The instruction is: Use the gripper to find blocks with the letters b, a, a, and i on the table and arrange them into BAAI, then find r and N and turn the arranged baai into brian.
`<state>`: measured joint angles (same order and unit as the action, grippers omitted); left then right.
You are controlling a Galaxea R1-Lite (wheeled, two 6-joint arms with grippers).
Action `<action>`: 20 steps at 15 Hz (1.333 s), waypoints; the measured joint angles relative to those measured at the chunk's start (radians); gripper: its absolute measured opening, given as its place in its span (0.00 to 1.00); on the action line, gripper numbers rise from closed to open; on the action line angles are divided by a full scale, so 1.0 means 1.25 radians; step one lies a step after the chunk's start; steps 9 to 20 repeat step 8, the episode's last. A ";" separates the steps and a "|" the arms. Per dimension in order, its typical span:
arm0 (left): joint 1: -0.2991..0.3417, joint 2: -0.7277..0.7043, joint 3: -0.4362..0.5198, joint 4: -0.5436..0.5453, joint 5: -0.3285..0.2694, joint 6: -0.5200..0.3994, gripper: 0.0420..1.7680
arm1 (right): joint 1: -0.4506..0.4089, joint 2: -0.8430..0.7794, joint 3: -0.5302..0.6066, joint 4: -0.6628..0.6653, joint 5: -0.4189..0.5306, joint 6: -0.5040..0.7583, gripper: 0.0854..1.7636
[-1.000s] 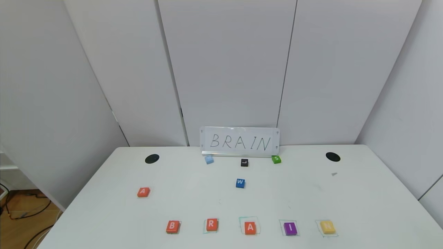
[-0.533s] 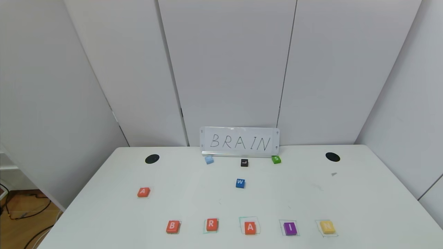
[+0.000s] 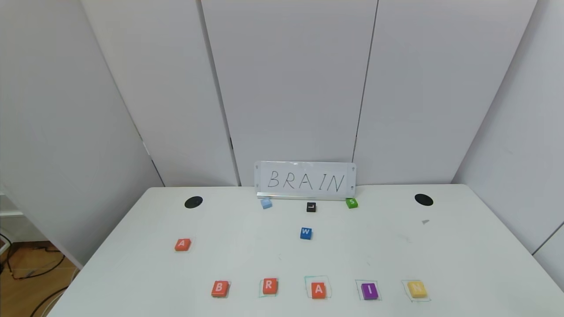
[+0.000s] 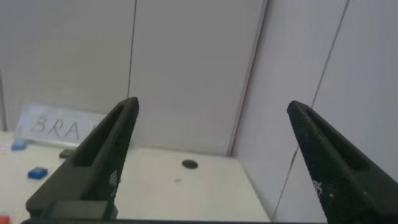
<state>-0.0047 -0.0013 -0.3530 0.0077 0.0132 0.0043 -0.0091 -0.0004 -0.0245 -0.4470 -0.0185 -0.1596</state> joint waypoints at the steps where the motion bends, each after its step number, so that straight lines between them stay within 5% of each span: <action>1: 0.000 0.000 0.073 -0.036 -0.005 0.006 0.97 | 0.000 0.000 0.010 0.078 0.000 0.018 0.97; 3: 0.000 0.000 0.193 -0.073 -0.015 0.024 0.97 | 0.000 0.000 0.017 0.252 0.002 0.035 0.97; 5: 0.000 0.000 0.260 0.000 -0.020 0.035 0.97 | 0.002 0.000 0.018 0.378 0.025 0.067 0.97; 20: 0.000 0.000 0.278 0.002 -0.024 0.044 0.97 | 0.006 0.000 0.016 0.378 0.029 0.081 0.97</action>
